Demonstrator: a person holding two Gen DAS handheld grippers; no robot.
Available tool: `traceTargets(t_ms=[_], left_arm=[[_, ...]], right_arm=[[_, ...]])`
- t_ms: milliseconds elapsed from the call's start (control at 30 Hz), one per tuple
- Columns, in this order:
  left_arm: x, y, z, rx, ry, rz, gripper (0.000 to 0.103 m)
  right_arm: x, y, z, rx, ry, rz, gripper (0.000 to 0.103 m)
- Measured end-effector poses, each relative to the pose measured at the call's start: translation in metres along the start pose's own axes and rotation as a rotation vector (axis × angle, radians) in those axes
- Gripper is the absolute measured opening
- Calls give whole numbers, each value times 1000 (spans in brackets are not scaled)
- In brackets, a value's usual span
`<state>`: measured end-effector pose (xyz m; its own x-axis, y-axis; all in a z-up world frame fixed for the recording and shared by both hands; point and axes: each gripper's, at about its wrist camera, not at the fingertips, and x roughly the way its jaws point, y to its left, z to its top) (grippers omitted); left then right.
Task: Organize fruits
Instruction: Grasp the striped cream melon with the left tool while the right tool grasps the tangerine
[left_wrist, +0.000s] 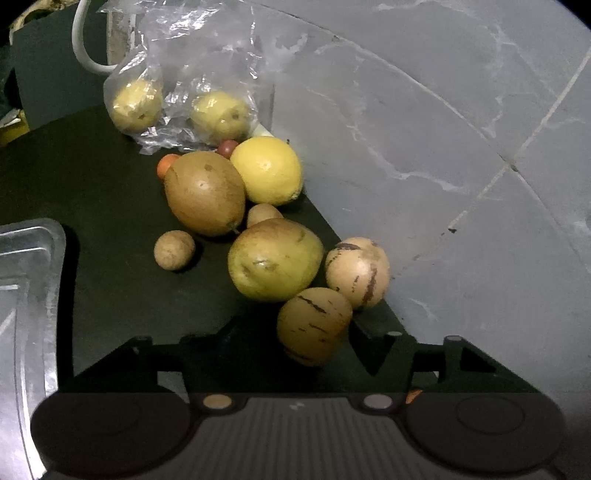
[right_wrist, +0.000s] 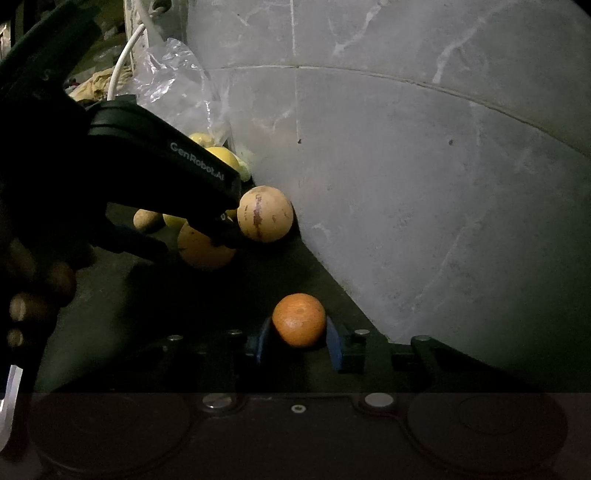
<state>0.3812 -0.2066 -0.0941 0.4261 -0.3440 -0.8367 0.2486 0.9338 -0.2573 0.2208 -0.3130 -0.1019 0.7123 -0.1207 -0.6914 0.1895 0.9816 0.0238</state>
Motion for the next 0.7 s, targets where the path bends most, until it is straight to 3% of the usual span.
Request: traceTargets(t_ms=[133,300,700], left_arm=[[-3,-1,-3,4,-9,-31,45],[-8,1,-8,9,-14,-38,38],[-31,15,-29,9,-8,-34,37]], right_arm=[[-2,1,0,-6,1,4,34],[-5,0,-1,0,4,13,34],[-18,13,-7,-14,3,29,34]])
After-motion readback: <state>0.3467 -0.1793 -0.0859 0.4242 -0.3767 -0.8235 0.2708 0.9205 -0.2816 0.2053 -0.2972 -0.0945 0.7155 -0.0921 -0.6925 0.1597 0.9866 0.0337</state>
